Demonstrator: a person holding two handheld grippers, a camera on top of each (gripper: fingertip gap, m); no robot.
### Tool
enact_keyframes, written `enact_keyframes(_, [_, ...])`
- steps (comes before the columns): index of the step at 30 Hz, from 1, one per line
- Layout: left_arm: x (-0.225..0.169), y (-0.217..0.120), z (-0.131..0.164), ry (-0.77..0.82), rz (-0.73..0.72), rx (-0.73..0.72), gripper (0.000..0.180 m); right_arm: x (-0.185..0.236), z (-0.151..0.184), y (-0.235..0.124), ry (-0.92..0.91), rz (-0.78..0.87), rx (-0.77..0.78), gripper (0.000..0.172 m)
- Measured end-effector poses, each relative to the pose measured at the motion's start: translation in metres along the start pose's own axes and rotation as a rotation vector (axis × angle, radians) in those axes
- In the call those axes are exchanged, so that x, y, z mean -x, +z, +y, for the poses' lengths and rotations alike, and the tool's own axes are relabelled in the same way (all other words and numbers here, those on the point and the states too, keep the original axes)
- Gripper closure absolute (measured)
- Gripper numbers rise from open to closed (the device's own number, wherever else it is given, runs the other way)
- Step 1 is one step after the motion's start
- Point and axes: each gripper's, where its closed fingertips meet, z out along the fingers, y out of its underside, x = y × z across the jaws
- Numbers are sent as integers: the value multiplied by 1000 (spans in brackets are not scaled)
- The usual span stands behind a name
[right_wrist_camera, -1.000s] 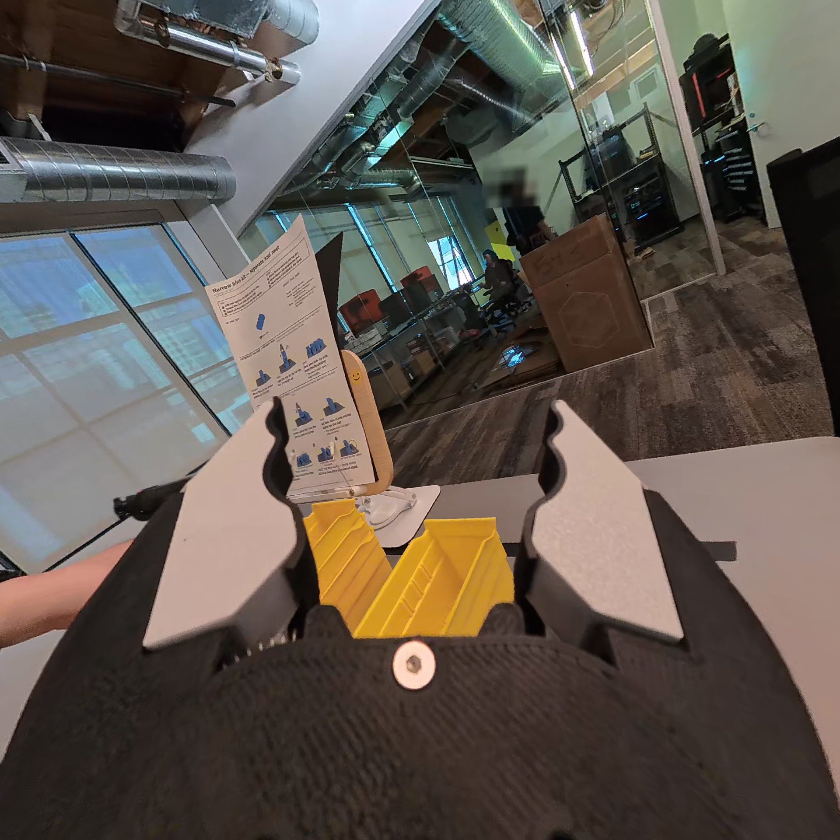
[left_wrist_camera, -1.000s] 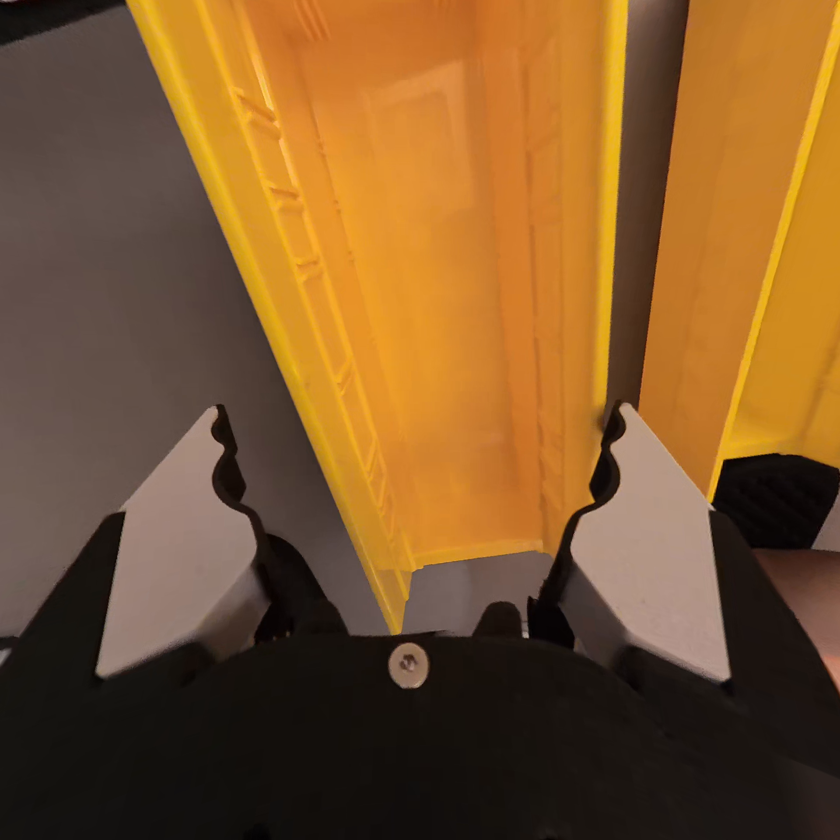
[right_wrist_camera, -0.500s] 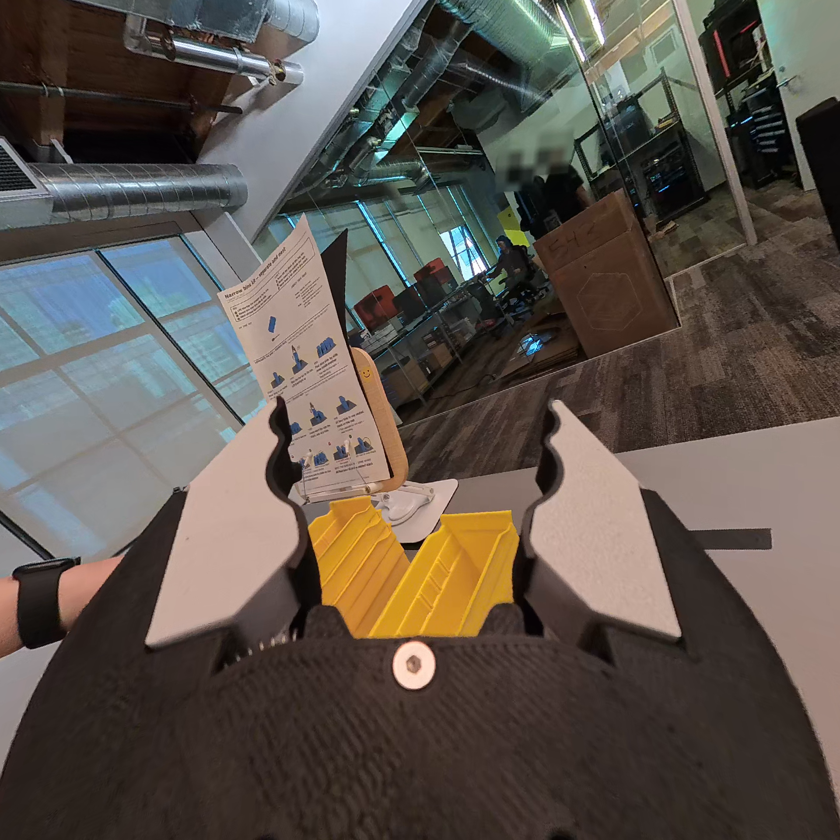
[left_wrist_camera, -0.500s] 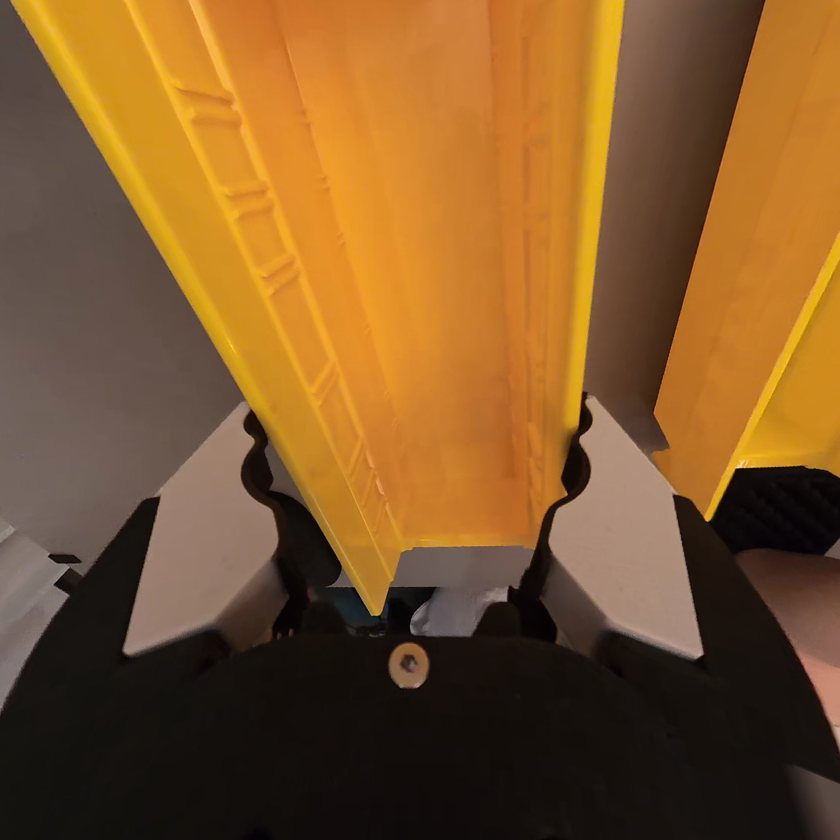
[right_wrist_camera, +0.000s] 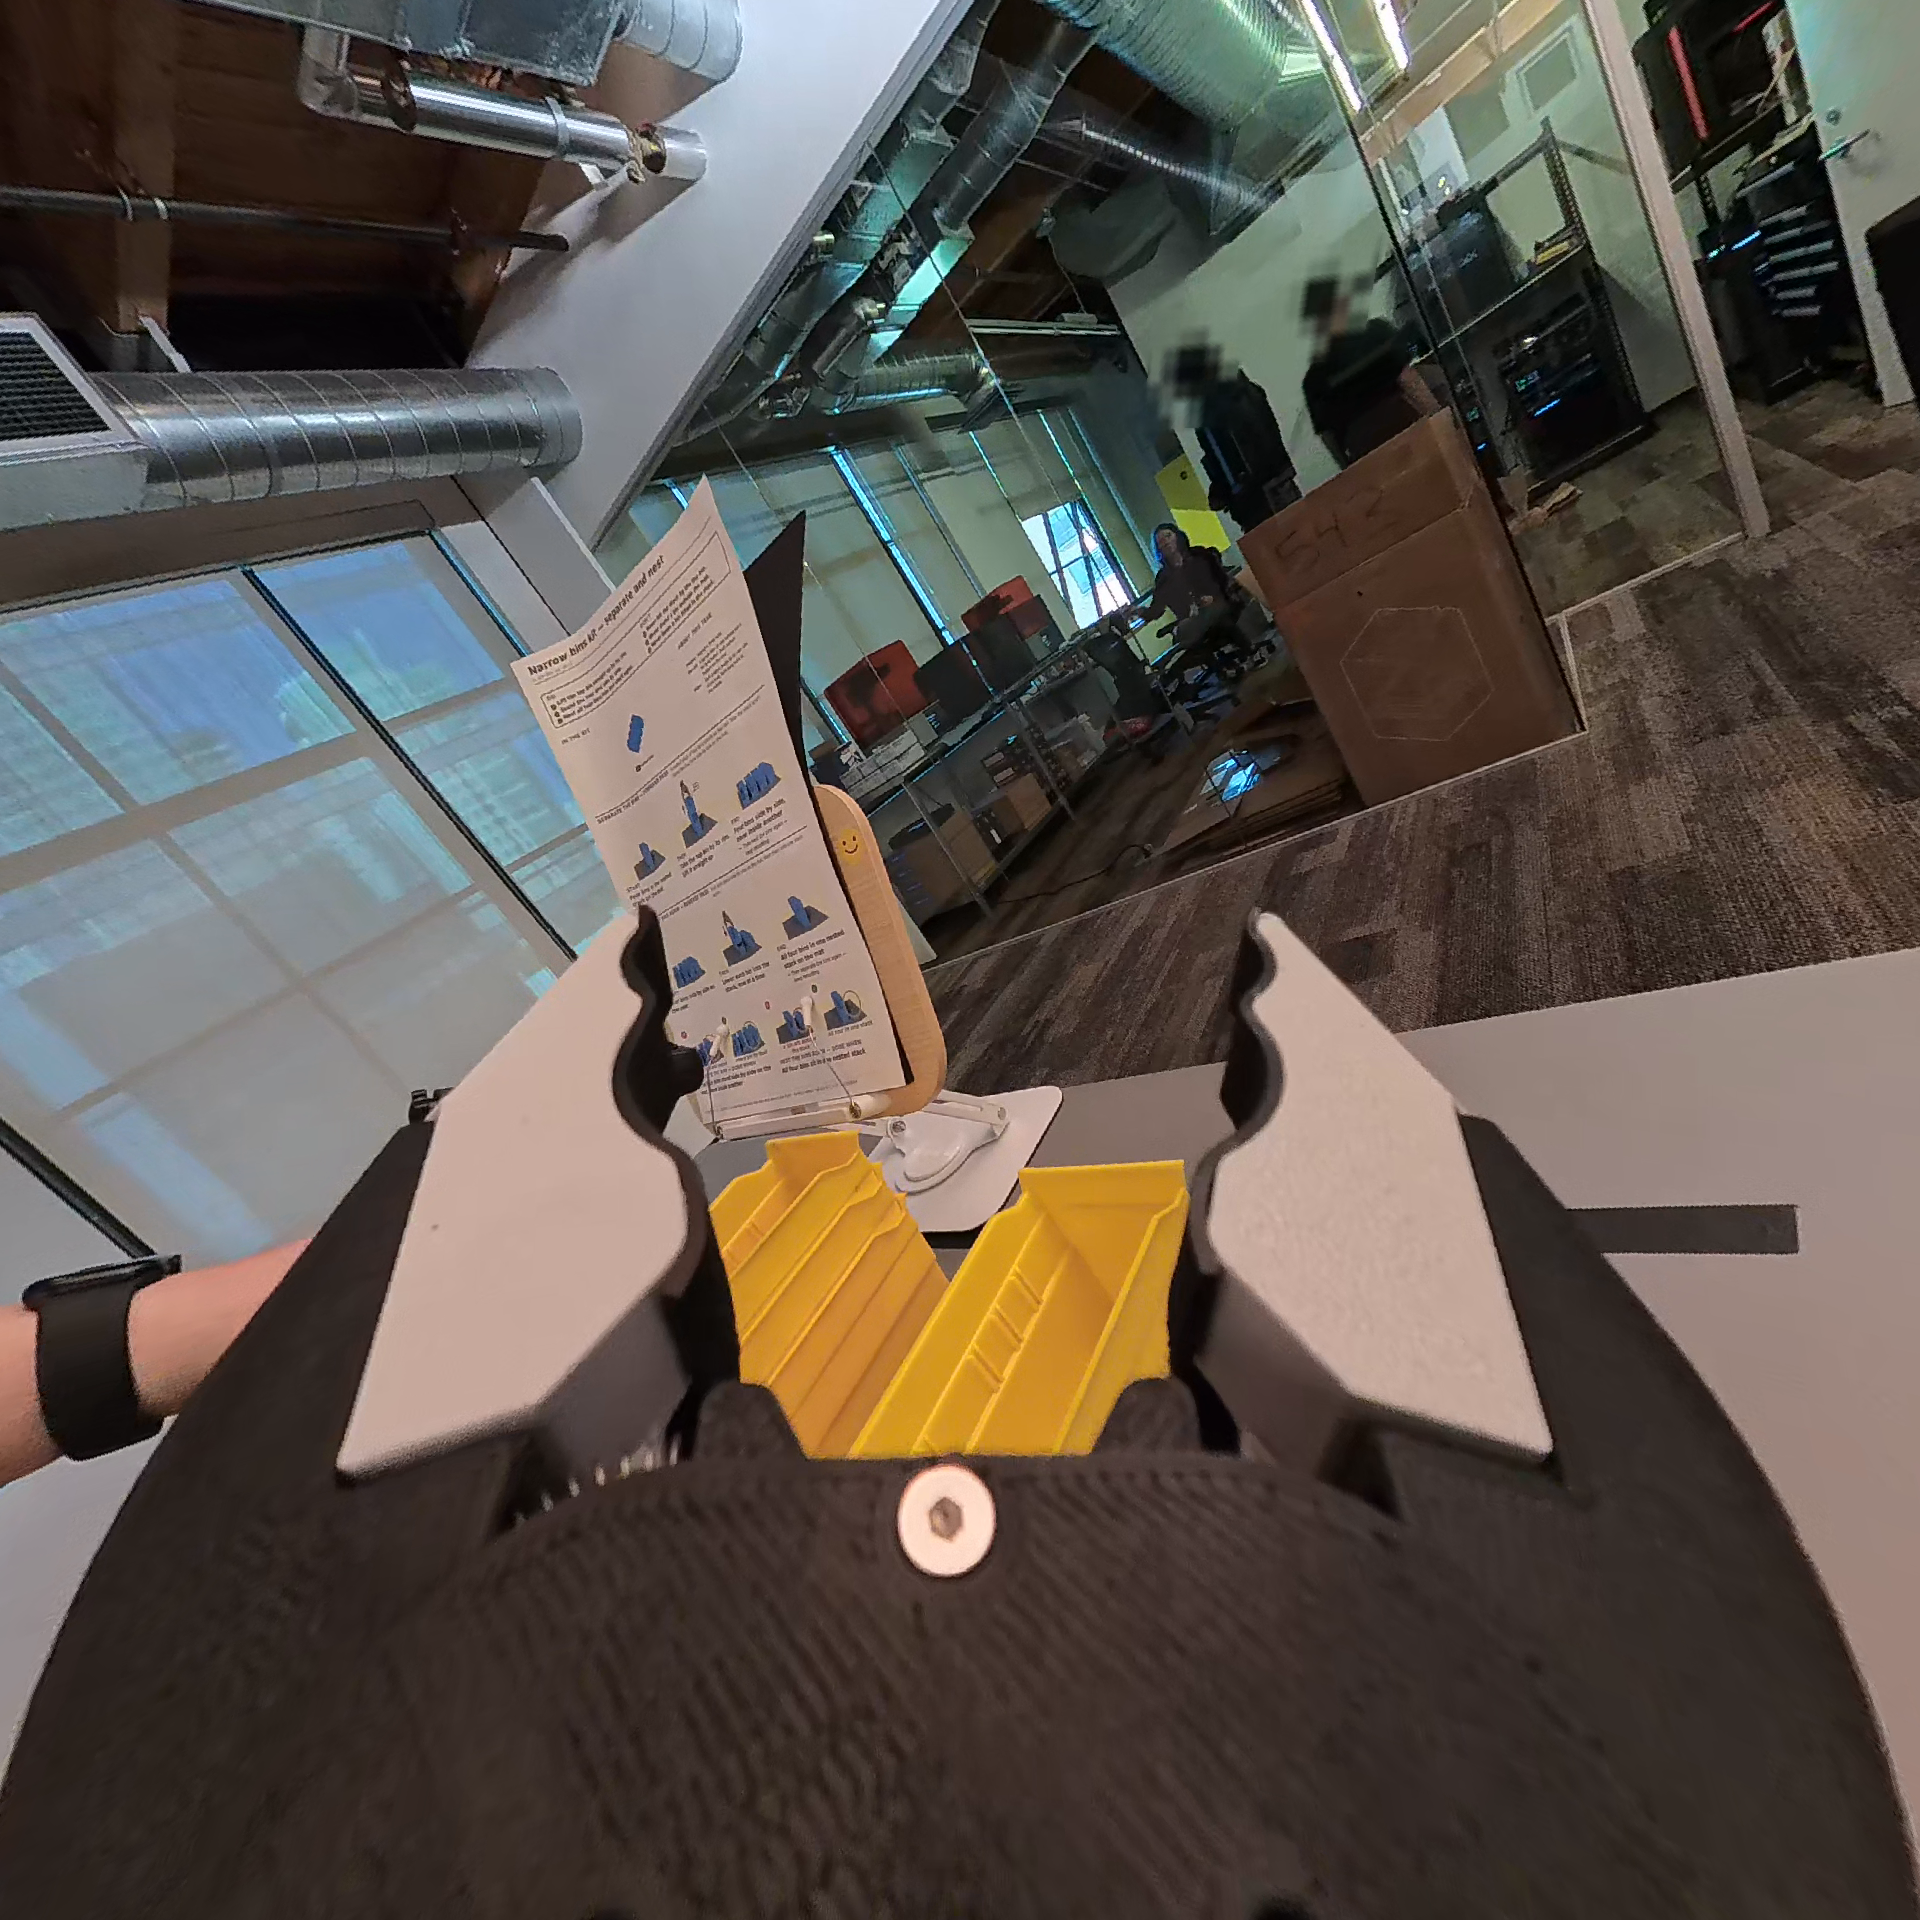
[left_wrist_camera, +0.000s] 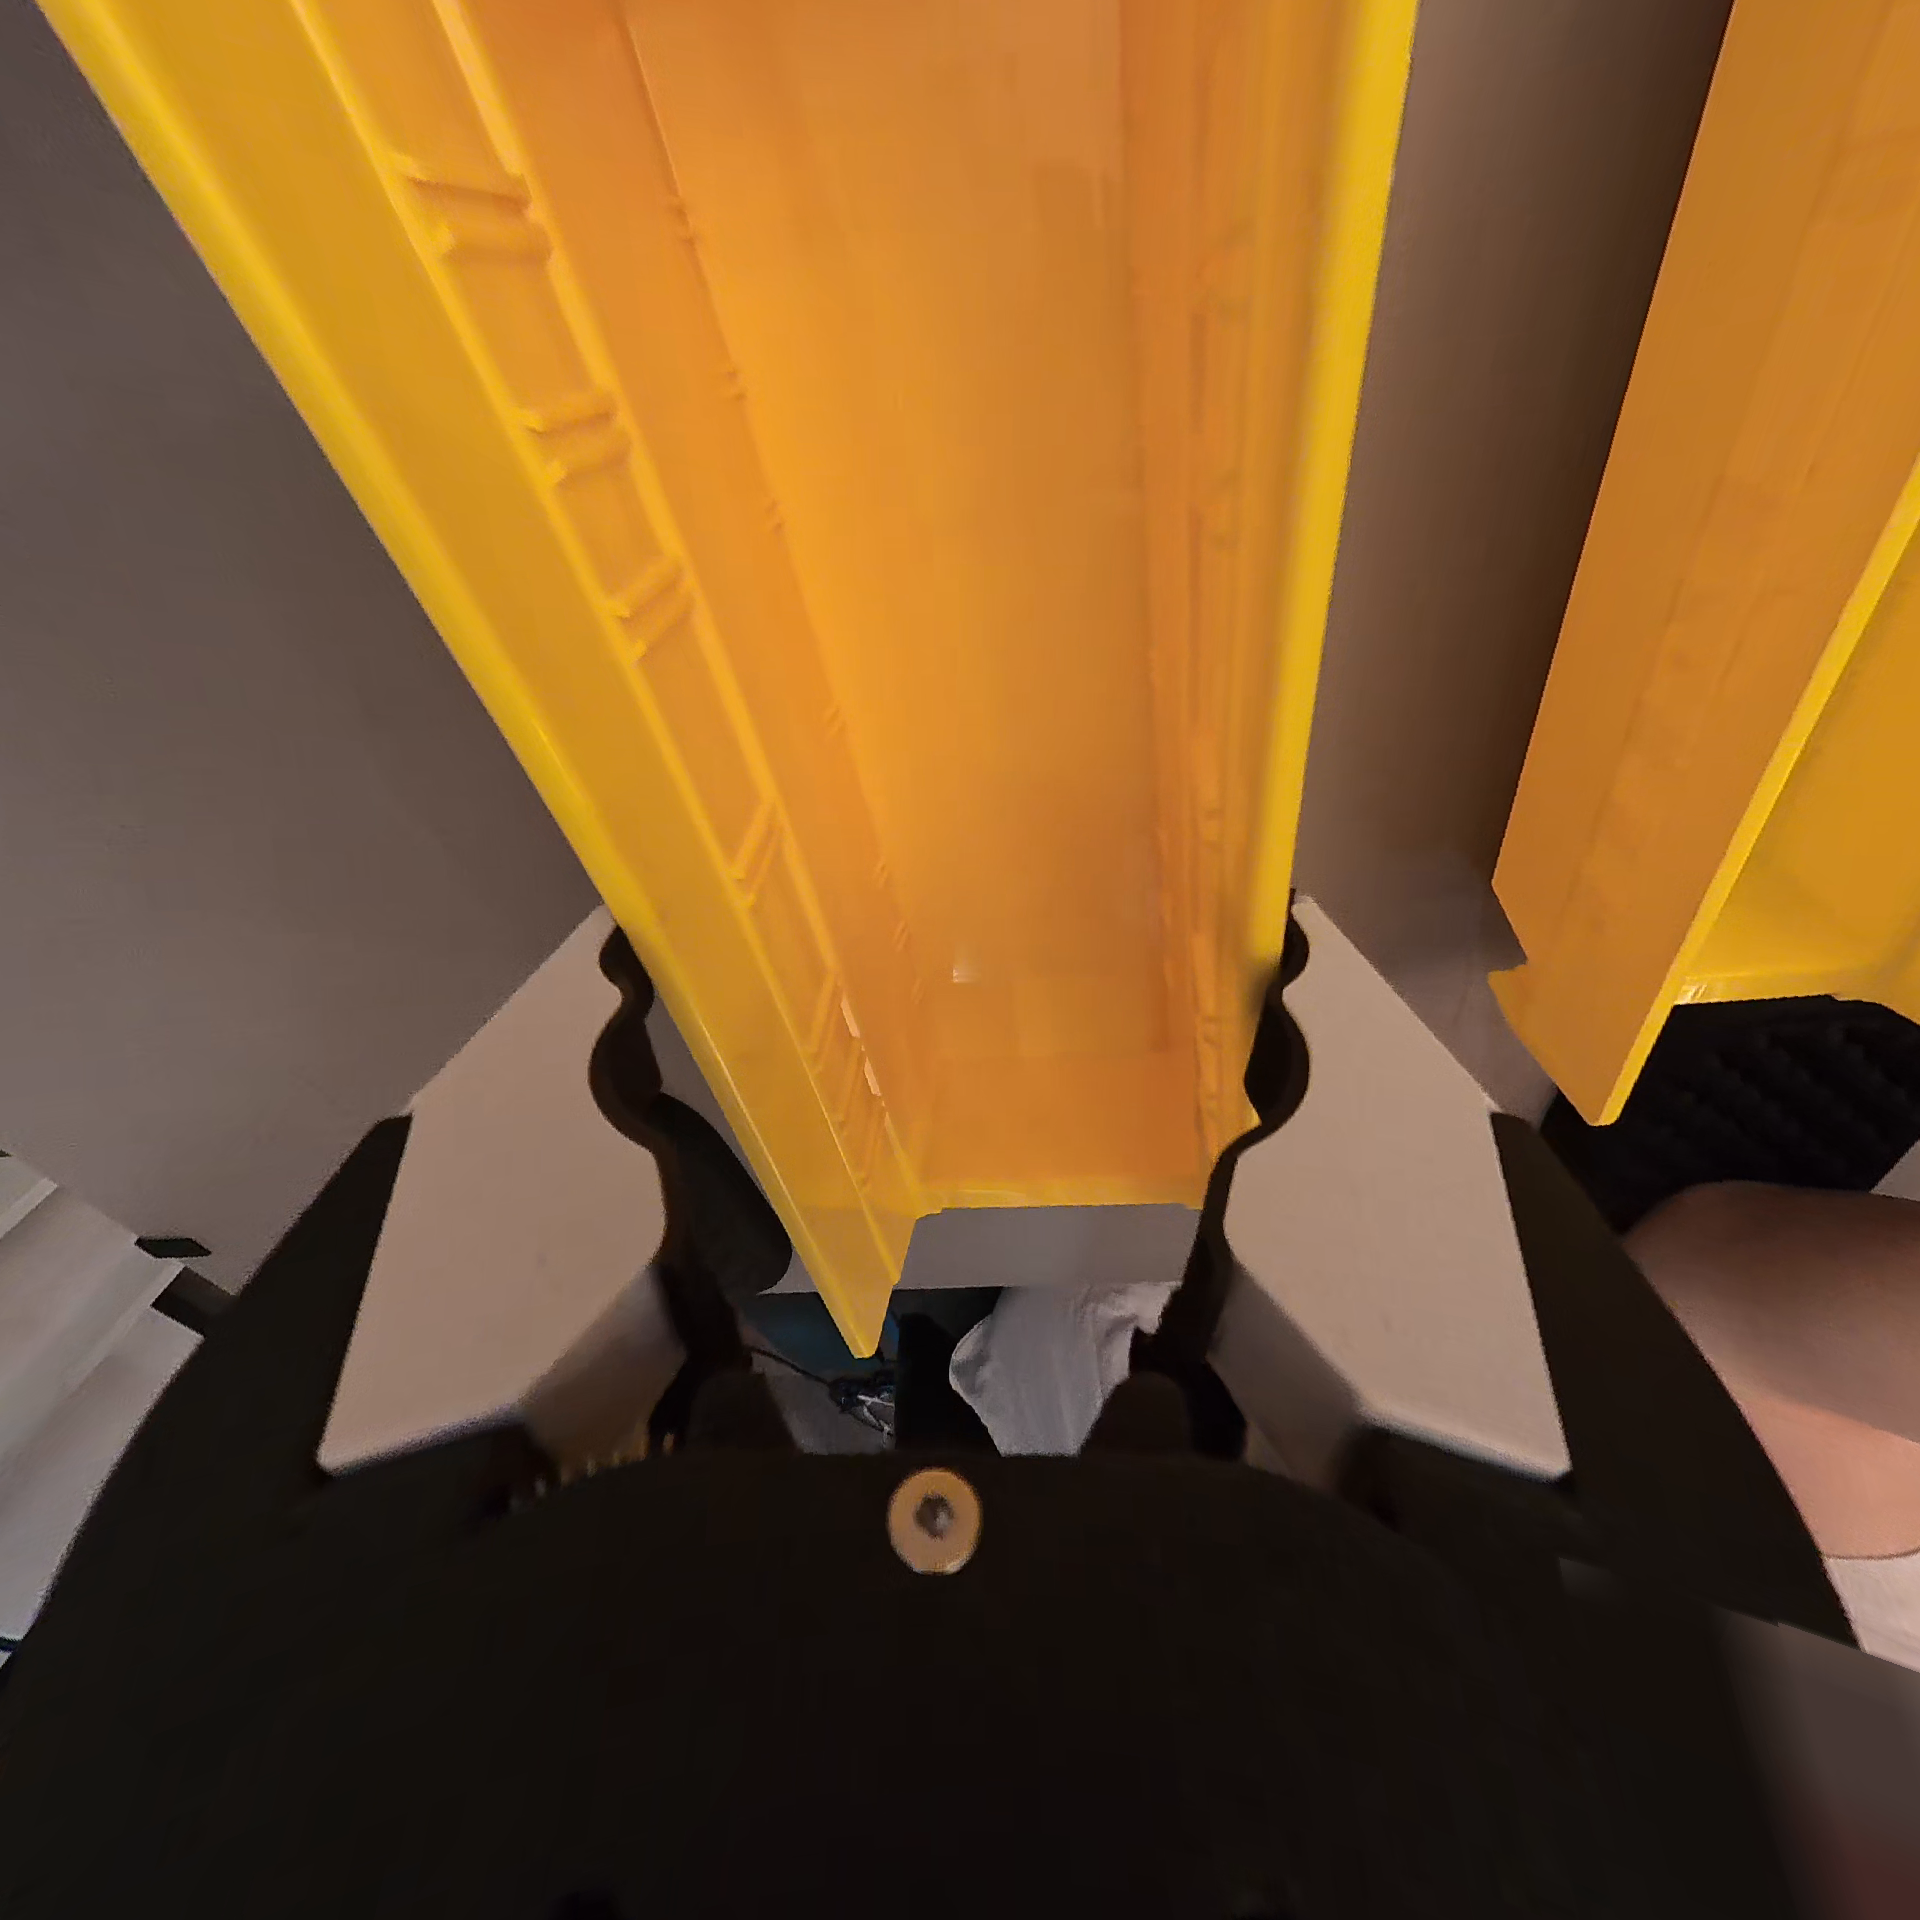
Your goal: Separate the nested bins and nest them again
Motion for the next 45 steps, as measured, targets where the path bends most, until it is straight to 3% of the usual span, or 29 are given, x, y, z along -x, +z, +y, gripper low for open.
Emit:
enact_keyframes(11, [0, -10, 3, -12, 25, 36, 63, -2, 6, 5, -3, 7, 29, 66])
enact_keyframes(18, [7, -55, 7, 12, 44, 0, 62, -2, 7, 6, 3, 5, 33, 66])
enact_keyframes(24, [43, -108, 14, 8, 78, -70, 62, -1, 9, 5, 2, -3, 44, 66])
enact_keyframes(28, [83, -117, 19, -54, 64, -130, 61, 3, 10, 7, -6, -10, 51, 65])
enact_keyframes(33, [116, -87, 25, -98, 25, -145, 62, 7, 14, 11, -14, -17, 69, 65])
enact_keyframes(45, [159, 29, 26, -101, 14, -73, 63, 8, 15, 12, -17, -14, 75, 65])
